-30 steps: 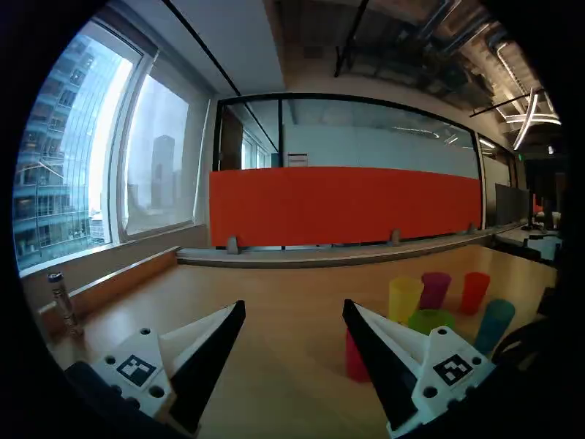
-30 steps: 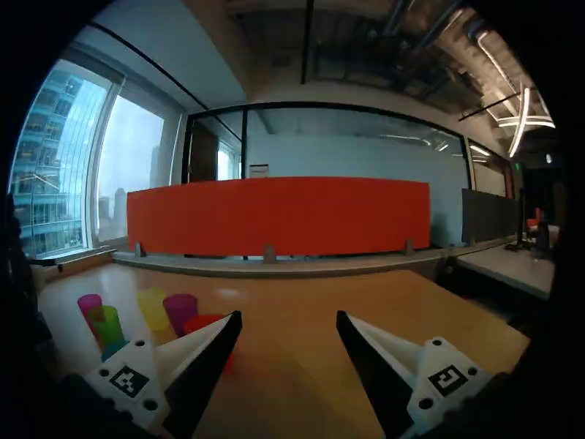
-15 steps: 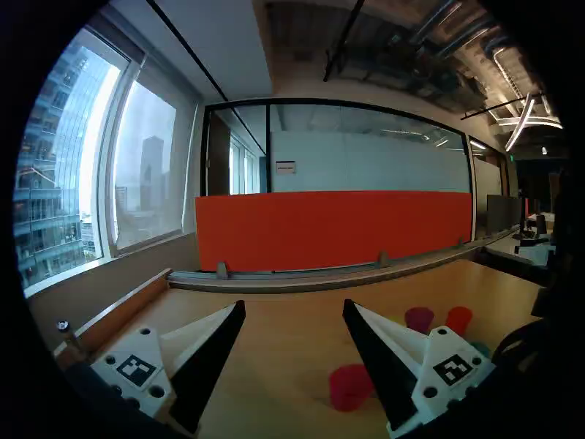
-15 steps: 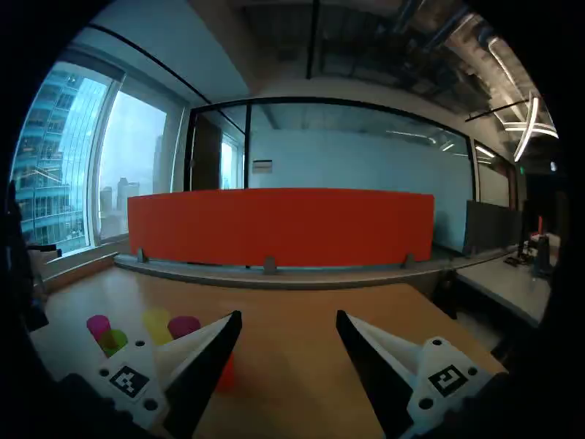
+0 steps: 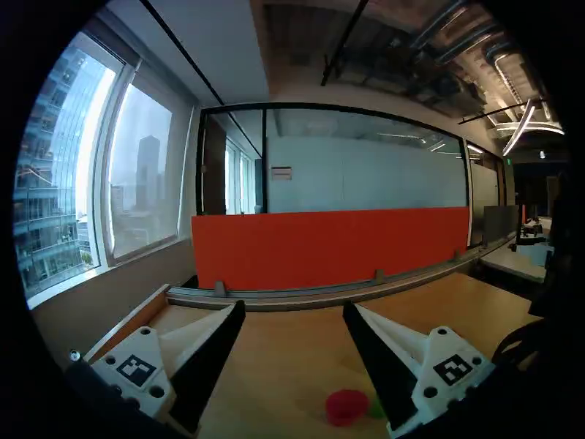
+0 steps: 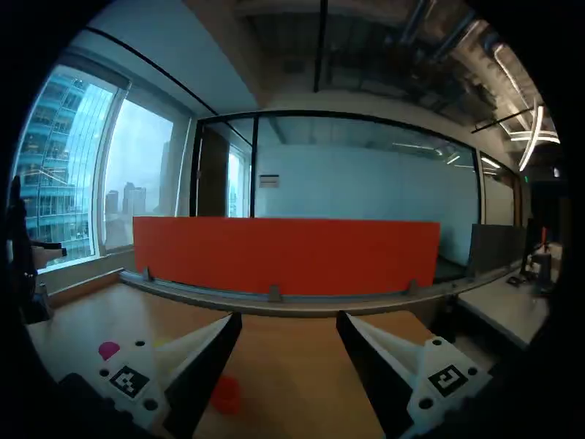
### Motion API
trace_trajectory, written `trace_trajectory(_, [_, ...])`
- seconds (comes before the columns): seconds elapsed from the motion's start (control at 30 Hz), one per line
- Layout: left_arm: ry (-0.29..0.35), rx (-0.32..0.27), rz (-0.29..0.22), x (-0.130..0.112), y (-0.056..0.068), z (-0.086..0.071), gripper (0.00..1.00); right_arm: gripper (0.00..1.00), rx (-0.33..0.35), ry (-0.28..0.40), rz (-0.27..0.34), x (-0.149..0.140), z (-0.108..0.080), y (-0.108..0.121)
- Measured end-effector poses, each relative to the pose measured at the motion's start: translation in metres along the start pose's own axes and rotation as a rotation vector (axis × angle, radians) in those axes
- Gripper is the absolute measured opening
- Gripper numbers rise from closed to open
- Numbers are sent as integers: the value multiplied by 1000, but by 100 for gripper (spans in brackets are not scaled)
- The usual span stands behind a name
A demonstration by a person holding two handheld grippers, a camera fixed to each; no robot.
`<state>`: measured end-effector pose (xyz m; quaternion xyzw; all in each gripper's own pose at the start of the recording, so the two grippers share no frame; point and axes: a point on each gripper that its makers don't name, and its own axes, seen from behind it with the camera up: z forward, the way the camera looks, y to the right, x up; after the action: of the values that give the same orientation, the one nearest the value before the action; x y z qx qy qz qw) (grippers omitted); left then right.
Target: Pour water
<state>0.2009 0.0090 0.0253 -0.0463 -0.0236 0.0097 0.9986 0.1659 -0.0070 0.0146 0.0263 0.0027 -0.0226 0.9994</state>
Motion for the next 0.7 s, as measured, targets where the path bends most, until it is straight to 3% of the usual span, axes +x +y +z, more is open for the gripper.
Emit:
trace_trajectory(0.17, [-5,-13,2,17,-1,-2,99,100,10,15,-13,21,-3,-3])
trace_trajectory(0.37, [-11,-48,-6,24,4,-5,99,100,27,17,-9,26,-5,-7])
trace_trajectory(0.7, [-16,-143,-1,23,25,-6,99,100,130,25,21,30,-9,-19])
